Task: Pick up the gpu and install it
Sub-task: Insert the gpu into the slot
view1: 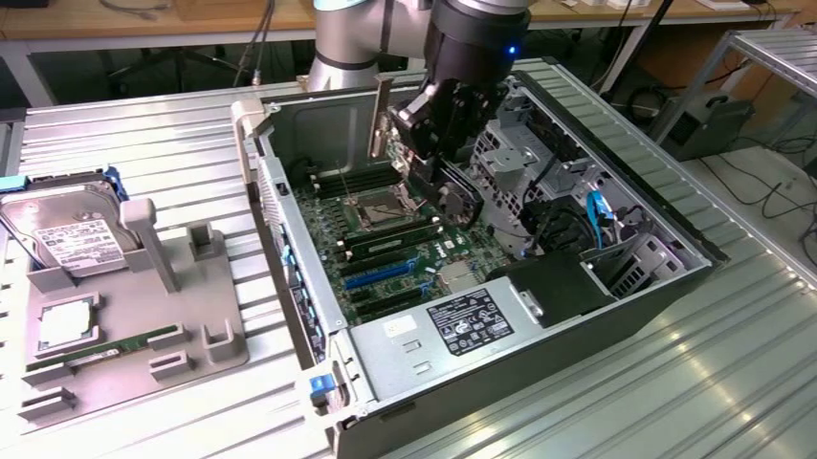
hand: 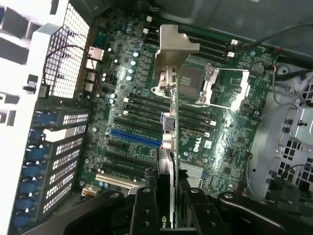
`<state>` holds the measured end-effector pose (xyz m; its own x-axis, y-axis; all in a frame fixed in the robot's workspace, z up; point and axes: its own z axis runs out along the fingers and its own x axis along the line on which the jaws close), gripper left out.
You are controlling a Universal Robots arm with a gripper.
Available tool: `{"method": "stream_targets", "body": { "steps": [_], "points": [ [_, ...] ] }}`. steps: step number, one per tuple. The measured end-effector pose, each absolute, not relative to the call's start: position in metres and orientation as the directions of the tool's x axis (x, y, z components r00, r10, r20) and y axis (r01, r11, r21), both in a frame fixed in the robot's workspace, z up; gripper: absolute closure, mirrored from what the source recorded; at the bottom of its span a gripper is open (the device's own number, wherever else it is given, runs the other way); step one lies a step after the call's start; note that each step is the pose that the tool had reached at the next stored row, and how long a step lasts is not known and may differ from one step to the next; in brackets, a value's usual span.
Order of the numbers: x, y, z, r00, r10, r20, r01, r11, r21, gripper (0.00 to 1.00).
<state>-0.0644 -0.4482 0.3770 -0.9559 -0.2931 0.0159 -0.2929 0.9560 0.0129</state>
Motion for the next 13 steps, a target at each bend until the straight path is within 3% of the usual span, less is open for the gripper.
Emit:
{"method": "stream_targets", "body": {
  "steps": [13],
  "points": [
    [-0.0644,-0.4482,0.3732,-0.837,-0.546,0.016,-0.546,0.837,0.013,0.74]
  ]
}}
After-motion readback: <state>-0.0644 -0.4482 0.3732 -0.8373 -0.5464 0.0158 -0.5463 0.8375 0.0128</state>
